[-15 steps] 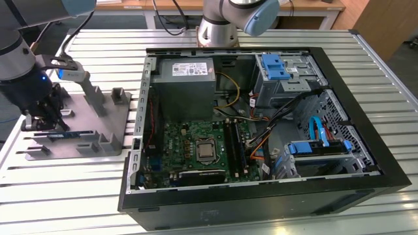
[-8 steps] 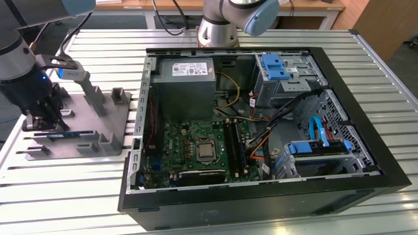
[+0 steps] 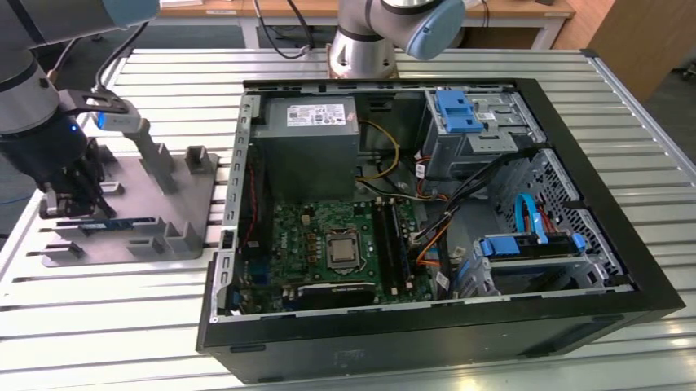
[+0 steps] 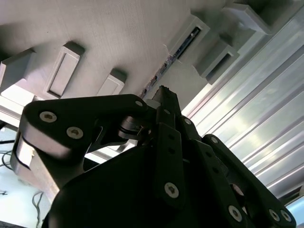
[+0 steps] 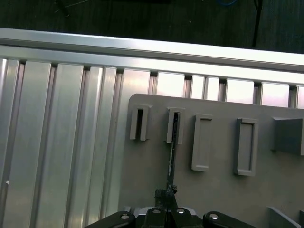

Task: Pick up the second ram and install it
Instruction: 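Pick up the second ram and move it above second insertion slot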

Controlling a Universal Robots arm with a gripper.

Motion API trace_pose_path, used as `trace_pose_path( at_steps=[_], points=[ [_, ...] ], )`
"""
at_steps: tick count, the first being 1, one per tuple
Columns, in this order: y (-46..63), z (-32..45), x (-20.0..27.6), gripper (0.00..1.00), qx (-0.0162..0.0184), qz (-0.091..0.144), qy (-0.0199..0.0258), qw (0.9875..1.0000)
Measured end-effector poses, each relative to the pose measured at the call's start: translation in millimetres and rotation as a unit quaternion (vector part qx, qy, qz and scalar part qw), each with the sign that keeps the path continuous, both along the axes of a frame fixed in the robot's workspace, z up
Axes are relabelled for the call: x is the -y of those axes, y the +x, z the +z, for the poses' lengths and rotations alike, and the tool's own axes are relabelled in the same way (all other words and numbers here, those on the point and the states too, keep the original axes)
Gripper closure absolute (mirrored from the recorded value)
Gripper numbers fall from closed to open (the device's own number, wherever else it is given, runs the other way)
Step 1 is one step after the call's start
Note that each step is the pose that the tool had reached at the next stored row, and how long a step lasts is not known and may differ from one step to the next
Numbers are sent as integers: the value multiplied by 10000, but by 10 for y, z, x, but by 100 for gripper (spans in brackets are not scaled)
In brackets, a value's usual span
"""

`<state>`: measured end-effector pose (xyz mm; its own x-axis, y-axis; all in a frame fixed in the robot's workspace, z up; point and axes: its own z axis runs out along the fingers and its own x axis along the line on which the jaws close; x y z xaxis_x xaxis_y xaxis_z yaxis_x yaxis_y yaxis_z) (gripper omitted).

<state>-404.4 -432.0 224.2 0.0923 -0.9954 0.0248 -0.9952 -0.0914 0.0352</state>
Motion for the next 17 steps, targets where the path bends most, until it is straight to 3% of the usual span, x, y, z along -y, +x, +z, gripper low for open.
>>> trace_pose_path(
  at_steps=[12, 14, 17],
  points=[
    [0, 0, 0, 90, 0, 339, 0, 9994],
    [0, -3, -1, 90, 0, 315, -1, 9995],
    [-1, -16, -1, 90, 0, 53, 0, 10000]
  ],
)
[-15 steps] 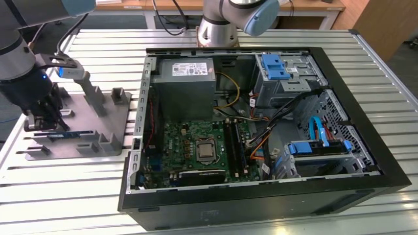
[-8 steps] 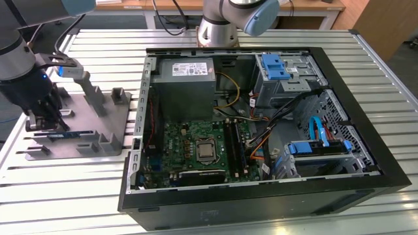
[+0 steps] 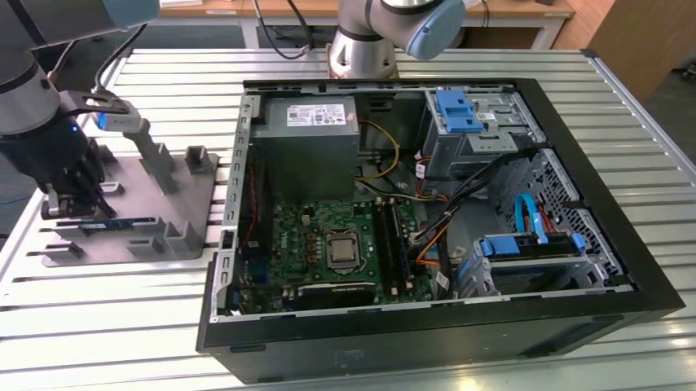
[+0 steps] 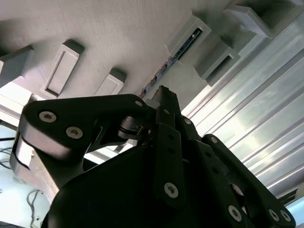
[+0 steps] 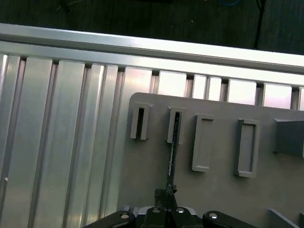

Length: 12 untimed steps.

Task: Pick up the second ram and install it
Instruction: 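Pick up the second ram and move it above second insertion slot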

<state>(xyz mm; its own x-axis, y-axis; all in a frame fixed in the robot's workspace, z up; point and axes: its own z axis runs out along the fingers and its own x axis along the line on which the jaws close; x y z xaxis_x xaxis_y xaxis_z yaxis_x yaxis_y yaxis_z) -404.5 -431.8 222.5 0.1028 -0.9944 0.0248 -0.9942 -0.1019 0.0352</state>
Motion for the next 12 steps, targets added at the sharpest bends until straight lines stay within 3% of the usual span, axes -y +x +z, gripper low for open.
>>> trace_pose_path(
  at_steps=[3, 10, 12],
  points=[
    [-5, -10, 1, 90, -1, -209, 2, 9998],
    [-6, -10, 1, 89, 0, -217, 3, 9998],
    [-6, -10, 1, 77, 0, -218, 2, 9998]
  ],
)
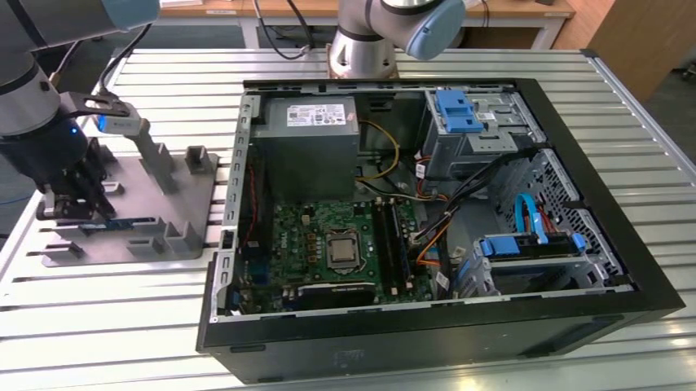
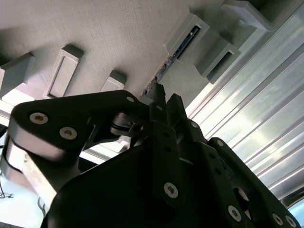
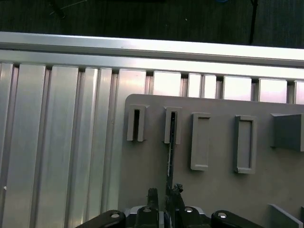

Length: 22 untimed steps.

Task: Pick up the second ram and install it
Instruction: 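Pick up the second ram and move it above second insertion slot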

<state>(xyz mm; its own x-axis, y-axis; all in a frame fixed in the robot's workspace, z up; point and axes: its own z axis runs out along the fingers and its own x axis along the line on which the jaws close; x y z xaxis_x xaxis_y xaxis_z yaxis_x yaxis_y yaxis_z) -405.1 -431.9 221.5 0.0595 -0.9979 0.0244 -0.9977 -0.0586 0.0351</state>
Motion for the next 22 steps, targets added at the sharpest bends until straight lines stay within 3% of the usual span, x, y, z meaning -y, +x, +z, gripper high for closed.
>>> trace_pose_path(
  at_steps=[2, 3, 6, 7, 9, 10, 14, 19, 20, 22],
  points=[
    [0, 0, 0, 77, 0, 0, 0, 10000],
    [0, 0, 0, 71, 0, 0, 0, 10000],
    [0, 0, 0, 71, 0, 0, 1, 10000],
    [-3, -1, 0, 71, 0, -1, 41, 10000],
    [-10, 0, 0, 71, 0, -9, 225, 9997],
    [-10, 0, 0, 71, 0, -12, 258, 9997],
    [-10, -2, 0, 71, 1, -12, 261, 9997],
    [-24, -52, 1, 71, 1, -11, 230, 9997],
    [-26, -66, 0, 71, 1, -12, 214, 9998],
    [-26, -75, 0, 71, -1, -1, 130, 9999]
  ],
)
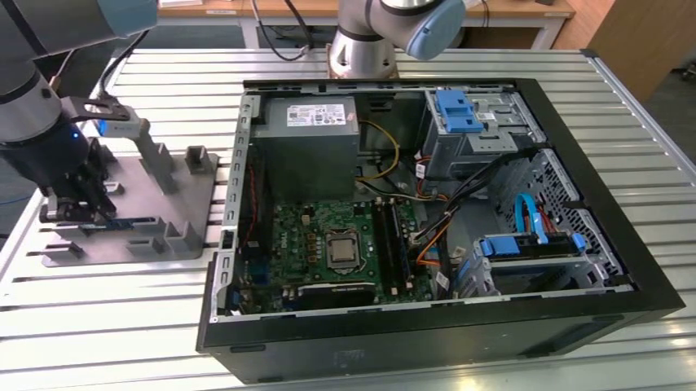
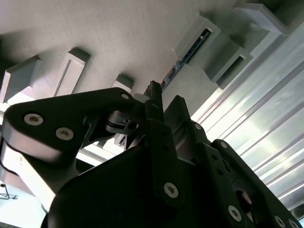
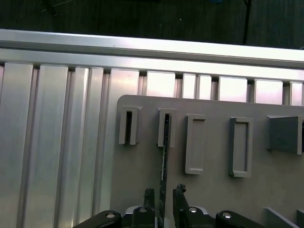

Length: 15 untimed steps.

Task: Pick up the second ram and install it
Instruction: 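Pick up the second ram and move it above second insertion slot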

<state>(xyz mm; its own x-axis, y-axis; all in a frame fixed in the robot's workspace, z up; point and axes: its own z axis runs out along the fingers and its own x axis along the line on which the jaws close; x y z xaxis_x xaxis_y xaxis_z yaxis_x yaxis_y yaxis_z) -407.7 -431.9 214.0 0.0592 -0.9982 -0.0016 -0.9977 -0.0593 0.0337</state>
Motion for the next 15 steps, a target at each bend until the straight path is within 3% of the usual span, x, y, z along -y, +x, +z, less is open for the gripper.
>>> trace_pose_path(
  at_steps=[1, 4, 15],
  points=[
    [0, -11, 0, 71, 0, 23, -21, 10000],
    [0, -49, -5, 71, 1, 131, -23, 9999],
    [-19, -224, -29, 71, 1, 232, 15, 9997]
  ],
)
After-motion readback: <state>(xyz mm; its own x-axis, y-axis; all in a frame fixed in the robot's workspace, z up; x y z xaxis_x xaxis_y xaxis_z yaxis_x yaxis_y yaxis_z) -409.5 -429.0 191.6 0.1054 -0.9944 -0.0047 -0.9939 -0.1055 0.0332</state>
